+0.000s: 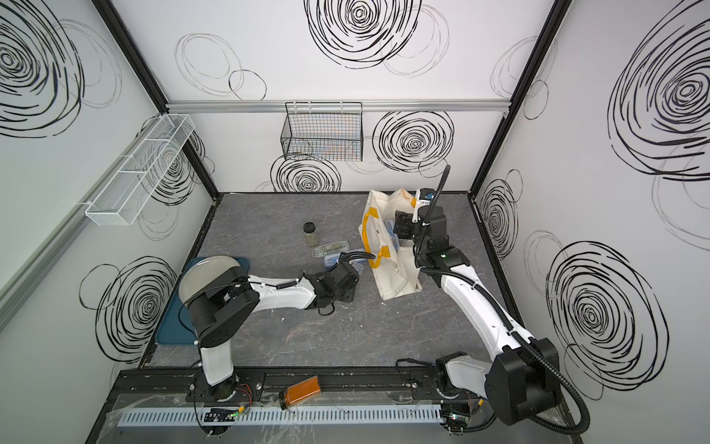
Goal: Put the compass set into the canvas bag
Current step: Pick up the compass set at the center of the board.
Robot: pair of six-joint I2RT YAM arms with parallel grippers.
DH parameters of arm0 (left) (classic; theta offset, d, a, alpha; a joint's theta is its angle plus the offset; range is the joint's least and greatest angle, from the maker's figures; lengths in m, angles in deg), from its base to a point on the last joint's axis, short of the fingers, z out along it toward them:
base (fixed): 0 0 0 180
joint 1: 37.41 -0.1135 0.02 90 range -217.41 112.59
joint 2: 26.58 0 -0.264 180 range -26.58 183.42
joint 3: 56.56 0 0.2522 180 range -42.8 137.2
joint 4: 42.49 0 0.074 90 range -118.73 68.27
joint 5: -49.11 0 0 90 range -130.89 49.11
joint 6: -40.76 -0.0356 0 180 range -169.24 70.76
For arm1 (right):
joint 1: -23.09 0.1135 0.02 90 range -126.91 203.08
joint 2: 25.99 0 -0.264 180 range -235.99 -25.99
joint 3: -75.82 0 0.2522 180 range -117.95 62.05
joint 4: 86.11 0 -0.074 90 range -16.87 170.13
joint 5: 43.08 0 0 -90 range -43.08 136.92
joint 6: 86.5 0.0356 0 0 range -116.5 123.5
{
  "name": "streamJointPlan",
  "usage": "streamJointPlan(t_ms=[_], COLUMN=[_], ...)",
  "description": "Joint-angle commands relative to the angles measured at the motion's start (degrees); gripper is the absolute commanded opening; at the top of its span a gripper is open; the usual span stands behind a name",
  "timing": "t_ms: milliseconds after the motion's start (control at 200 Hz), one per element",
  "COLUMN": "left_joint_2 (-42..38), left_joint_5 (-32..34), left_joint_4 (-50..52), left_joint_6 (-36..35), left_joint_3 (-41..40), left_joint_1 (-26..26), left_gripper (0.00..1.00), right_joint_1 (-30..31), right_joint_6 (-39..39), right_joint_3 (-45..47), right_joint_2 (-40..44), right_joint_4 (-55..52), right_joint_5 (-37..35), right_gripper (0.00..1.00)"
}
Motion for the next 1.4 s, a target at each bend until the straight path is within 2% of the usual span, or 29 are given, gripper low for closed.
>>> streamJointPlan(t_ms=[0,135,260,440,655,770,1106,1396], left_joint_2=[0.28,-0.8,-4.82,-15.35,-29.96,-34.75,-35.46,-34.82], left_joint_5=[-2.4,-2.54,-1.33,0.91,7.2,8.39,8.88,6.77], left_joint_4=[1.58,0.57,-2.84,-12.89,-27.3,-33.91,-42.41,-47.5], left_joint_6=[-0.16,-1.6,-1.72,-1.69,-1.41,-2.03,-1.63,-0.41], left_joint_3=[-2.36,-3.38,-7.39,-17.35,-30.52,-34.35,-35.24,-35.93], left_joint_1=[-0.87,-0.97,-1.1,-0.82,-0.33,-0.62,-1.03,-1.4], left_gripper=[0.48,0.4,0.38,0.37,0.38,0.39,0.39,0.39], right_joint_1=[1.4,3.6,5.78,9.32,13.06,15.01,18.71,19.73], right_joint_6=[-0.04,-1.21,-1.82,-1.88,0.1,2.06,9.62,14.15], right_joint_3=[-2.35,-4.12,-6.35,-9.66,-12.68,-13.09,-10.78,-9.98], right_joint_2=[-1.52,-3.21,-5.2,-8.77,-14.37,-17.15,-22.72,-25.22], right_joint_4=[0.77,0.35,-0.59,-1.78,-1.56,-0.01,7.67,11.79], right_joint_5=[2.29,3.58,6.52,10.92,18.47,22.79,33.13,35.08], right_gripper=[0.73,0.74,0.74,0.74,0.73,0.72,0.63,0.53])
